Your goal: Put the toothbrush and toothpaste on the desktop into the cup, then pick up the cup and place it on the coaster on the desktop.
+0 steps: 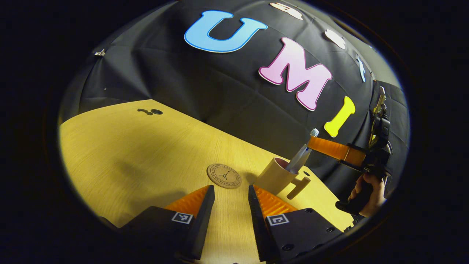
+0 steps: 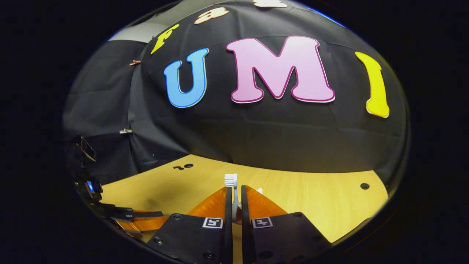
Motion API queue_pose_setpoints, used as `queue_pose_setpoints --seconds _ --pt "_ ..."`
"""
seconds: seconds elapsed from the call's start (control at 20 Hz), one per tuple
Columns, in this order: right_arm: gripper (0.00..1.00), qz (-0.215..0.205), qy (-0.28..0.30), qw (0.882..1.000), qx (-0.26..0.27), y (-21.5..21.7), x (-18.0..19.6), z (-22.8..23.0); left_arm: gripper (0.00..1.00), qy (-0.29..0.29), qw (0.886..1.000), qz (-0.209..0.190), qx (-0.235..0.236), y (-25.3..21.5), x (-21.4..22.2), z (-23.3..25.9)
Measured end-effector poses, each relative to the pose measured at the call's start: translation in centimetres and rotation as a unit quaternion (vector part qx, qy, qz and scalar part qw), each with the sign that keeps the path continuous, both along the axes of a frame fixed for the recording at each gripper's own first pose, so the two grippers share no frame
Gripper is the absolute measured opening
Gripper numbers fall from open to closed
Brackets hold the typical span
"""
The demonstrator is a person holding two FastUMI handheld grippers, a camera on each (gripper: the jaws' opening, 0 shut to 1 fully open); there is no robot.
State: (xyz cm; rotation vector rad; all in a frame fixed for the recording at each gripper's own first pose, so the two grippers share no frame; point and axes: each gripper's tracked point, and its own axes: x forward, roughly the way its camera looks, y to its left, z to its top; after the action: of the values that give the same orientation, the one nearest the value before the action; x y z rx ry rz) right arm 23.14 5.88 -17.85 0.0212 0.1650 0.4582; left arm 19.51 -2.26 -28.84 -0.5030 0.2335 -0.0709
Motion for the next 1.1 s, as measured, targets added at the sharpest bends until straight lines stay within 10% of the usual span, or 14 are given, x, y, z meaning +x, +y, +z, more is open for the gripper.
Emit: queue_pose_setpoints --seconds 1.1 --pt "0.34 0.016 0.152 0.982 -0.110 -3.0 -5.9 -2.1 0.59 0.038 0.999 -0.022 0.015 -0.3 -1.5 1.3"
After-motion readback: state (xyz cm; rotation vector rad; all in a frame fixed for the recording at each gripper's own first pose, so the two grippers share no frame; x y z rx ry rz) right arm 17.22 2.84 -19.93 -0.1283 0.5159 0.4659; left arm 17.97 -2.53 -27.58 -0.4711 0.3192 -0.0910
